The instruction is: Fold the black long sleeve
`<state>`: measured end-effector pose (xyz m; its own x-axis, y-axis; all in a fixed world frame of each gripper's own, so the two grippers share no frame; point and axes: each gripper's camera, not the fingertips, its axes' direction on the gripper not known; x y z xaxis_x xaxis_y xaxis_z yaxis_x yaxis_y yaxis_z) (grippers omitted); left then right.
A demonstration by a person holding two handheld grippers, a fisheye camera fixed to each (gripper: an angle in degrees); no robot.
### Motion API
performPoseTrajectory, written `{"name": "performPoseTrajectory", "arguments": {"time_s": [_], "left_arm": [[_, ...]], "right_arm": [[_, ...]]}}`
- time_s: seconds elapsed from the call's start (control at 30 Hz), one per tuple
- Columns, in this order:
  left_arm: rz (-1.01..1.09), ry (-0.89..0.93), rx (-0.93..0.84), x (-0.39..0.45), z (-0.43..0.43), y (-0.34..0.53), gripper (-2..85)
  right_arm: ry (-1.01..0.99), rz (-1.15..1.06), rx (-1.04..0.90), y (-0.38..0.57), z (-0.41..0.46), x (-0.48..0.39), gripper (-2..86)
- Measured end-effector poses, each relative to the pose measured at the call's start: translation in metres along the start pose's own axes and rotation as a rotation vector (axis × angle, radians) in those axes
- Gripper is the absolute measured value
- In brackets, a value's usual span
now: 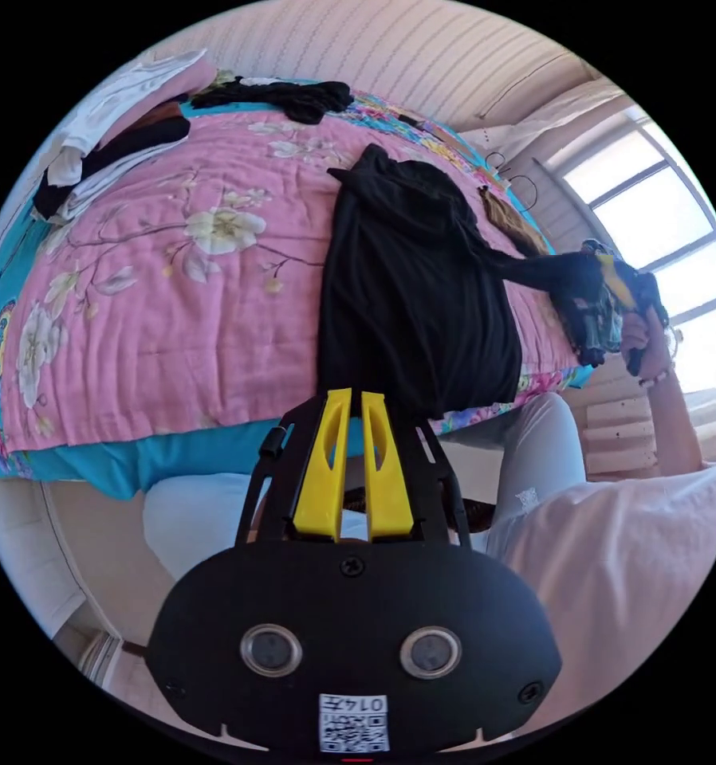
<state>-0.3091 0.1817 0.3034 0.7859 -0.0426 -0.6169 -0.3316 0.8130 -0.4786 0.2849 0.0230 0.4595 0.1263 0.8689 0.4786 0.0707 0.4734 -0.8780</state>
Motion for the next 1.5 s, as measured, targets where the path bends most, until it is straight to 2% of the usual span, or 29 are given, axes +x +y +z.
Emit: {"name": "performPoseTrajectory", "arguments": {"time_s": [0.13,0.17,0.27,0.4,0.47,0.57,0.73,0.83,0.9,0.93,1.07,1.2,1.3,1.4,1.5], "left_arm": [[0.005,-0.002,0.014,-0.012,0.008,-0.01,4.2],[0.012,-0.009,0.006,-0.014,0.011,-0.012,4.8],[-0.004,-0.022,-0.023,-0.023,0.022,-0.018,6.1],[-0.007,-0.027,-0.042,-0.03,0.037,-0.023,6.4],[-0.001,-0.045,-0.044,-0.032,0.043,-0.024,6.5],[0.009,-0.038,-0.033,-0.033,0.037,-0.025,6.6],[-0.001,-0.125,-0.006,-0.044,0.035,-0.024,7.1],[-0.022,-0.103,-0.008,-0.054,0.044,-0.024,6.1],[0.001,-0.095,-0.029,-0.056,0.043,-0.026,3.0],[0.0,-0.072,-0.042,-0.058,0.039,-0.027,1.1],[0.033,-0.022,-0.001,-0.064,0.011,-0.017,-0.8],[0.056,0.0,0.049,-0.07,-0.02,0.006,-1.0],[0.054,0.026,-0.019,-0.076,-0.017,0.02,-1.0],[0.077,-0.031,-0.103,-0.076,0.003,0.024,-1.0],[0.085,0.016,-0.141,-0.074,0.004,0.017,-1.0]], "right_arm": [[-0.176,-0.35,-0.199,-0.016,0.077,-0.066,2.2],[-0.175,-0.46,-0.255,-0.01,0.095,-0.082,3.2],[-0.099,-0.56,-0.336,0.008,0.122,-0.091,6.5],[0.073,-0.38,-0.377,0.024,0.122,-0.049,8.5],[0.286,-0.201,-0.328,0.04,0.104,-0.01,9.6],[0.599,-0.079,-0.151,0.074,0.07,0.02,11.6],[0.751,0.028,-0.205,0.109,0.072,0.042,13.8],[0.755,0.062,-0.309,0.115,0.098,0.053,12.5],[0.68,0.135,-0.361,0.115,0.109,0.061,8.4],[0.618,0.168,-0.352,0.115,0.111,0.063,4.0],[0.461,0.174,-0.264,0.111,0.095,0.058,1.6],[0.559,0.089,-0.231,0.114,0.073,0.041,1.0],[0.638,0.03,-0.304,0.123,0.071,0.033,0.8],[0.623,0.067,-0.38,0.13,0.086,0.042,1.0],[0.637,0.102,-0.44,0.134,0.101,0.046,1.4]]}}
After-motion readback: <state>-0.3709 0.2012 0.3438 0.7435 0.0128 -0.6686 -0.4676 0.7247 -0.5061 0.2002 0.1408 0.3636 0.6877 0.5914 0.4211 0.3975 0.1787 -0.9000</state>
